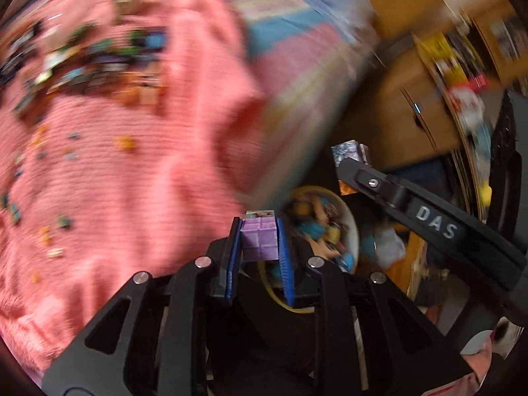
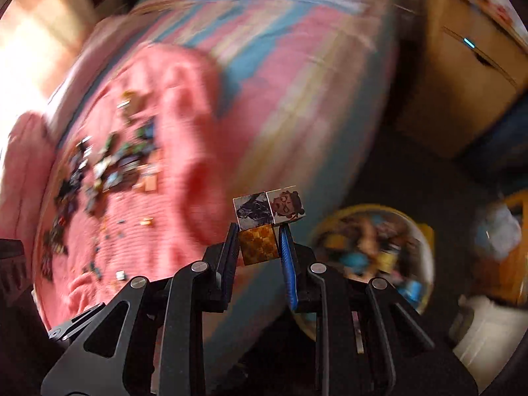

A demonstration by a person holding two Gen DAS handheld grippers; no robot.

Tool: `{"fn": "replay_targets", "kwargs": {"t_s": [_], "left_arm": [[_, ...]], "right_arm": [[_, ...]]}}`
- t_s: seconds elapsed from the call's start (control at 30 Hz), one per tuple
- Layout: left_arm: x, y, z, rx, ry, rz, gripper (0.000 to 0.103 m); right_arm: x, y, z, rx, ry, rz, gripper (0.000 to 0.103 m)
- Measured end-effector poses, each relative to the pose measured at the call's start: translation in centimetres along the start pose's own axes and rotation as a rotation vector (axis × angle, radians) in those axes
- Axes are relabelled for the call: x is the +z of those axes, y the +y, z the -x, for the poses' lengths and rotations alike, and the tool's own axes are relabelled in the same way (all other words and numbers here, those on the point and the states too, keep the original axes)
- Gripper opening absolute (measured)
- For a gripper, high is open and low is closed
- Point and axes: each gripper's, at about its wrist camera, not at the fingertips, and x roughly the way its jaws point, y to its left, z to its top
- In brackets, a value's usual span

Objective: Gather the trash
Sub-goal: 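Carry both cubes over the yellow-rimmed bin and open both grippers, then bring both empty grippers back over the pink blanket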

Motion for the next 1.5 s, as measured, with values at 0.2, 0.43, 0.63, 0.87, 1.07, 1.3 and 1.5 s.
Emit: {"fn": "replay_targets", "kwargs": {"t_s": [0.2, 0.43, 0.63, 0.87, 1.07, 1.3, 1.5], "left_arm": [[-0.8, -6.5, -5.3, -0.023, 0.124, -0.160, 0.021], [-2.2, -9.6, -11.3, -0.022, 0.254, -0.220, 0.021], [-2.3, -10.2, -14.0, -0.009, 0.300, -0.226, 0.021], [-2.2, -8.9, -15.6, -0.024, 0.336, -0.150, 0.025], [-2.4, -8.1, -15.2, -0.033, 0.337, -0.134, 0.036], [-1.0, -6.3, -11.9, -0.061, 0.259, -0.094, 0.036], [1.1, -2.7, -7.0, -0.038, 0.131, -0.016, 0.036]], "right_arm": [[-2.0, -8.0, -1.2, -0.085, 0.064, -0.149, 0.023], [-3.9, -13.4, -3.0, -0.151, 0.134, -0.232, 0.023], [-4.2, -15.4, -4.3, -0.164, 0.162, -0.273, 0.023], [-4.0, -15.4, -5.6, -0.176, 0.203, -0.290, 0.025], [-4.1, -14.9, -5.7, -0.187, 0.213, -0.295, 0.026], [-2.1, -12.3, -4.3, -0.155, 0.150, -0.272, 0.026], [0.8, -5.4, -4.0, -0.080, 0.109, -0.143, 0.026]]}}
